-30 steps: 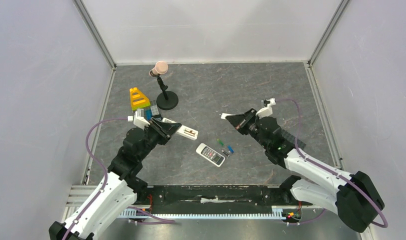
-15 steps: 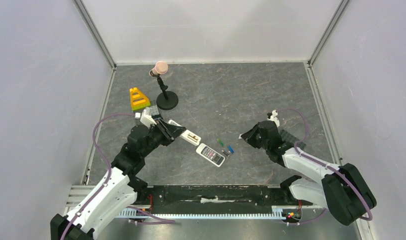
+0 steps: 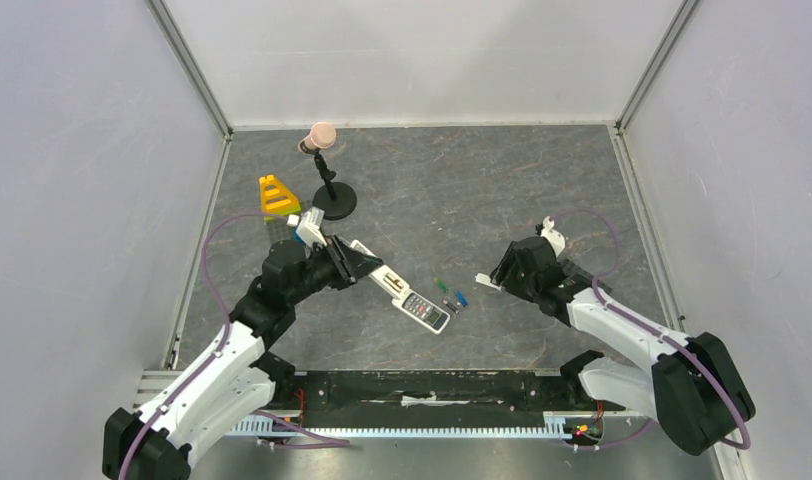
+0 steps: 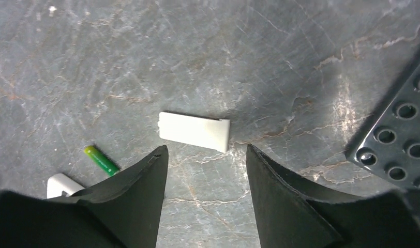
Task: Load the batteries into the remote control
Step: Place the battery cover at the center of the board, then pick up the battery from the center of the board.
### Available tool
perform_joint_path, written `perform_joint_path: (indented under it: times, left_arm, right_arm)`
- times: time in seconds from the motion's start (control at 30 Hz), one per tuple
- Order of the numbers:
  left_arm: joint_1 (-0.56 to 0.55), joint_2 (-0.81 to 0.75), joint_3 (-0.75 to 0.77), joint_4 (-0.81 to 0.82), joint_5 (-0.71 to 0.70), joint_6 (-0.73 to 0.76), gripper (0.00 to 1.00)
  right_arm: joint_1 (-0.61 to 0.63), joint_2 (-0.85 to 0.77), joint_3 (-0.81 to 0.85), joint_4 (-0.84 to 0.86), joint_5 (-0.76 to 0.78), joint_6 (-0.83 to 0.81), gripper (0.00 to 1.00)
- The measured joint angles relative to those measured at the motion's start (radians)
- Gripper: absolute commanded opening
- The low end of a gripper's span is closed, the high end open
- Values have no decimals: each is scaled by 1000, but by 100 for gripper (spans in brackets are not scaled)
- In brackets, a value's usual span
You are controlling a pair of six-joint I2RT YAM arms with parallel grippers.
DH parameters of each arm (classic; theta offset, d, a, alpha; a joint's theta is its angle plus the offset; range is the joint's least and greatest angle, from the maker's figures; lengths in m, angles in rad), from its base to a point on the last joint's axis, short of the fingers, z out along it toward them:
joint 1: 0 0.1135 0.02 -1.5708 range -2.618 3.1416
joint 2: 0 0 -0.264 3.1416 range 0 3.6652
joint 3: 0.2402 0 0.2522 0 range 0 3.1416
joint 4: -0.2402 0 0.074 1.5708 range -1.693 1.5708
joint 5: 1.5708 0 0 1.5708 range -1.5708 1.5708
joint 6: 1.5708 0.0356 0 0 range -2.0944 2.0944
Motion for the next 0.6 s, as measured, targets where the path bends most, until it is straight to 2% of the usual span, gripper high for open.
perform_joint_path:
  times: [0.23,0.43,0.6]
  left_arm:
    - [0,78,52,28,208,119,2]
    - [0,98,106,31,437,228,2]
    - [0,76,128,37,561,291,2]
  right_arm:
    - [69,-33,96,-38,-46,-185,58]
    - [161,109,258,-68,-72,-381,55]
    - [202,187,273,-92,-93,-476,55]
